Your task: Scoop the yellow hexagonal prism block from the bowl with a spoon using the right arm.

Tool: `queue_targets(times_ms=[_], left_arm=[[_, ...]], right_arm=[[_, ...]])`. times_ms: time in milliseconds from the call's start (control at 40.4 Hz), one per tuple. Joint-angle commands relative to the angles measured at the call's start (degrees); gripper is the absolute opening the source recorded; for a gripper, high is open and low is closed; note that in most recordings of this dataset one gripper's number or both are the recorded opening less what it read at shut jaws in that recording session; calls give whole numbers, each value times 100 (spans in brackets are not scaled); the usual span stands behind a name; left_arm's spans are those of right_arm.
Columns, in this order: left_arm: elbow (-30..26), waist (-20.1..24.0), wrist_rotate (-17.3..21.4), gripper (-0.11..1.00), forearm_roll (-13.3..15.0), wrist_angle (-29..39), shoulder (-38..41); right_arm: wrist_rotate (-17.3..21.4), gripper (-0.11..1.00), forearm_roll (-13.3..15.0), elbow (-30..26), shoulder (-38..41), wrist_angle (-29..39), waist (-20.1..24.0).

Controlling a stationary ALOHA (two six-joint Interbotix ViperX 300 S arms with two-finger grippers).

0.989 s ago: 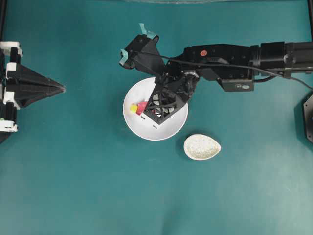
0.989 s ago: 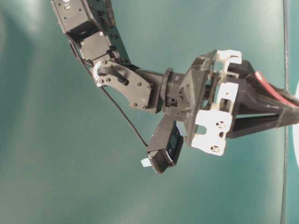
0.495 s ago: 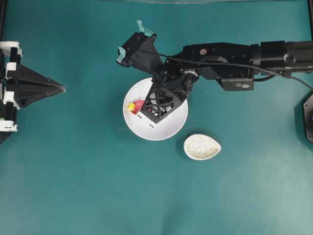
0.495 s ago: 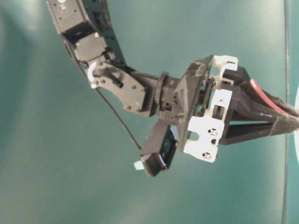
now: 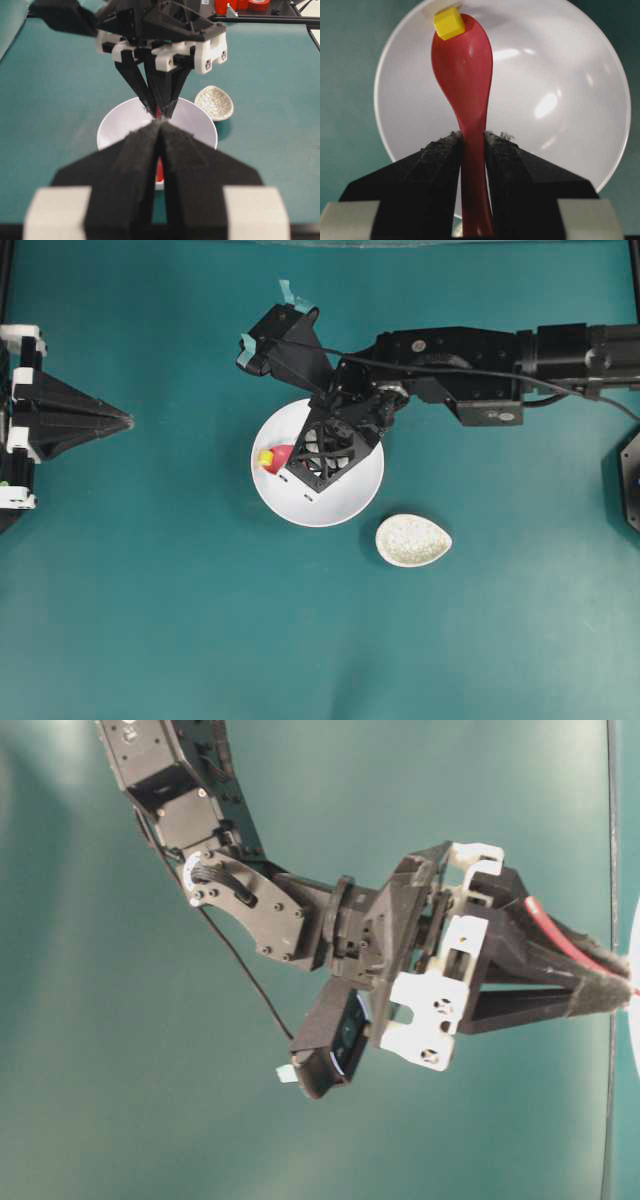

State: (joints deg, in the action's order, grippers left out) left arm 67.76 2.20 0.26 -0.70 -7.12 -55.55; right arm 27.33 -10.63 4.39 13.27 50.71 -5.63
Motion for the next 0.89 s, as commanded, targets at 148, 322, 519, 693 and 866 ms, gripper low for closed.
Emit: queue_targets(times_ms=[148,322,519,693,866], left_arm=[[-141,9,-44,-1,-18,-62,18],[-141,9,-53,-1,-9,-62,18],[-141,9,-62,-1,-9,-62,18],[-141,9,-62,-1,-18,-62,18],[-141,9,-62,-1,-18,-62,18]], right_arm=[[-9,23,18,211,-396,-413,26],[-9,23,18,519,-571,-791,35],[-18,23,18,932,-809,-1274,70],[-18,23,26,1406,-1090,-1916,105],[-53,23,70,1925,-1459,-2777,158]])
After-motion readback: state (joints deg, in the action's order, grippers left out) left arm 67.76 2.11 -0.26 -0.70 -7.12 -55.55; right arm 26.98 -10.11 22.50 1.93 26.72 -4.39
